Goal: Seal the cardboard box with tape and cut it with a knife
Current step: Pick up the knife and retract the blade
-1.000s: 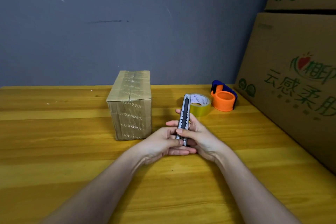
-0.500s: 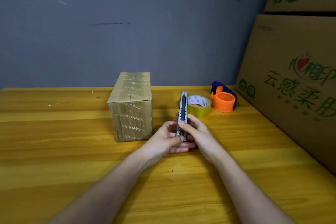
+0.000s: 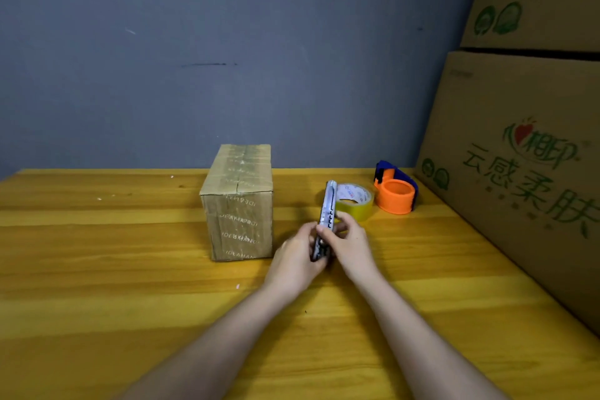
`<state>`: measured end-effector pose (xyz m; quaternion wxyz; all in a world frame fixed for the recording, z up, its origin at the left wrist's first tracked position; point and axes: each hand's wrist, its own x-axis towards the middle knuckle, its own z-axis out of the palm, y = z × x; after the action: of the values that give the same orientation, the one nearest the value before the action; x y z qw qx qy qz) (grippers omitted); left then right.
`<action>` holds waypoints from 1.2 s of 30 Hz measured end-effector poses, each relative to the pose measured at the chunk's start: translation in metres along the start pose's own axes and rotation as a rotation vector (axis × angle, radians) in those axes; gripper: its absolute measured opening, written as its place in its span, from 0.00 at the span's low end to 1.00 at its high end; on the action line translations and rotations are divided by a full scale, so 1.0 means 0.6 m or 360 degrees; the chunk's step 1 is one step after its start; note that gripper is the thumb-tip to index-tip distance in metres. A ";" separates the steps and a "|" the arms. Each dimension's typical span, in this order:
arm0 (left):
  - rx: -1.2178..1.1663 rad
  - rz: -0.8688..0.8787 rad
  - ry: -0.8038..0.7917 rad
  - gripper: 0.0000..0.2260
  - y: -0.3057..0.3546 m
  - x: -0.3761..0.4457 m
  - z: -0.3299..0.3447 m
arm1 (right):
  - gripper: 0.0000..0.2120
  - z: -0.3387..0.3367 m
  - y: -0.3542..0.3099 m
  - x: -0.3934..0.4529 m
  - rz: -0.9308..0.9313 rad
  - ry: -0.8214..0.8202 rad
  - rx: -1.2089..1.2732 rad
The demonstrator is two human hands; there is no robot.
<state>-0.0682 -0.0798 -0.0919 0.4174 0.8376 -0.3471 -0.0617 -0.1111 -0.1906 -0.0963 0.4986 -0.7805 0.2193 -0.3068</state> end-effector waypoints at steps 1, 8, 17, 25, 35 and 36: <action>-0.0027 -0.0033 0.0010 0.28 0.000 0.002 0.005 | 0.14 0.002 -0.002 0.003 0.0058 0.0030 -0.0013; 0.0220 -0.0288 -0.0016 0.24 0.019 0.045 0.011 | 0.16 0.005 -0.016 0.041 0.0337 -0.0280 -0.0321; 0.0361 -0.0459 -0.0230 0.19 0.032 0.089 0.001 | 0.20 0.006 -0.027 0.068 0.0400 -0.0477 -0.0610; 0.0496 -0.0478 -0.0311 0.17 0.031 0.099 -0.004 | 0.11 0.012 -0.029 0.074 0.0399 -0.0453 -0.0791; 0.0621 -0.0470 -0.0415 0.18 0.038 0.087 -0.014 | 0.11 0.014 -0.034 0.069 0.0434 -0.0448 -0.0992; 0.0620 -0.0449 -0.0451 0.18 0.040 0.084 -0.019 | 0.11 0.010 -0.041 0.065 0.0456 -0.0489 -0.1005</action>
<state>-0.0385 -0.1141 -0.0572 0.1831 0.9250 -0.2874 -0.1679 -0.0780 -0.2022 -0.0658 0.2985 -0.8940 0.3327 -0.0306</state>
